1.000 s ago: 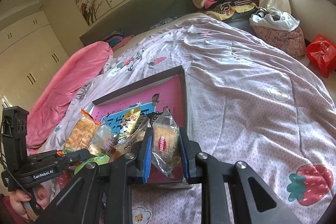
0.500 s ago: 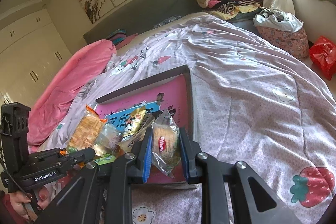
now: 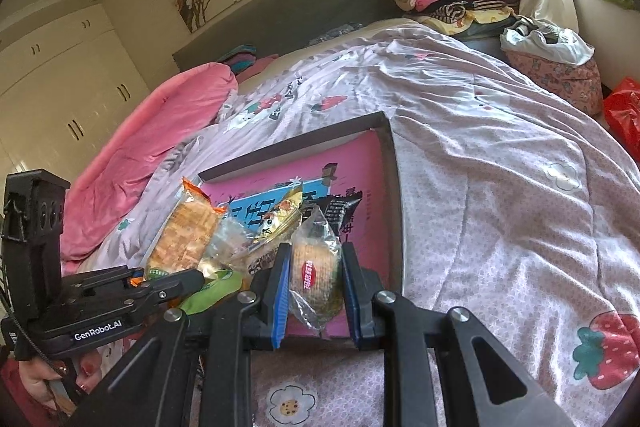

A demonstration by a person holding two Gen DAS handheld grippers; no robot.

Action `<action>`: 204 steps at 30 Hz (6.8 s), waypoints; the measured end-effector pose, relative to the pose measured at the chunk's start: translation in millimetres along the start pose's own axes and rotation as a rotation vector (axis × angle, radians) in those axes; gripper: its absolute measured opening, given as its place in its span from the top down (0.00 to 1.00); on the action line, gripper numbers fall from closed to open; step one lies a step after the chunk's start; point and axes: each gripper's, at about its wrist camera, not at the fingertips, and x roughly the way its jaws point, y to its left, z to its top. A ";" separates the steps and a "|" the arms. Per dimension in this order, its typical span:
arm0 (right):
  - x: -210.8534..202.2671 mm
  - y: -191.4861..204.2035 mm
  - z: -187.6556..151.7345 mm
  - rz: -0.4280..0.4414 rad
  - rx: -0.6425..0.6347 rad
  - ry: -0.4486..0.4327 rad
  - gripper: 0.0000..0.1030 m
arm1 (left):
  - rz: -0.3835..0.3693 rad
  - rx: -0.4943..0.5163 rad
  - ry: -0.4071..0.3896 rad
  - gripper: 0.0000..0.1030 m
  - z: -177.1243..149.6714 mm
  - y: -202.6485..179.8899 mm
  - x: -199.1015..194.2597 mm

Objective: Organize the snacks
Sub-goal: 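Lower the bread pack into the tray with the left gripper while the right lowers the pastry bag, then open the left gripper over the tray while the right releases the pastry bag inside, then withdraw both open grippers from the tray toward the Snickers bar and chocolate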

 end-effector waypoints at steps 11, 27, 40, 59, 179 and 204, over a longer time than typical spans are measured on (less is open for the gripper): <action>2.3 2.8 -2.7 0.008 -0.005 0.010 0.77 | 0.026 0.006 -0.009 0.77 0.2 -1.6 2.1; 5.8 2.9 -4.5 -0.031 -0.026 0.019 0.77 | 0.043 -0.003 -0.006 0.77 2.7 1.7 6.8; 8.1 -7.1 -3.9 -0.068 0.002 0.028 0.77 | 0.041 -0.004 -0.006 0.77 2.7 1.7 7.0; 4.9 -8.3 -6.3 -0.078 0.005 0.024 0.76 | 0.043 -0.014 -0.008 0.76 2.4 6.6 11.8; -46.8 23.2 -5.6 -0.082 -0.054 -0.040 0.31 | -0.021 -0.058 -0.093 0.19 -16.5 0.2 -58.4; -44.8 49.8 -38.9 -0.067 -0.113 0.114 0.31 | -0.033 -0.044 -0.023 0.19 -39.2 -3.9 -51.3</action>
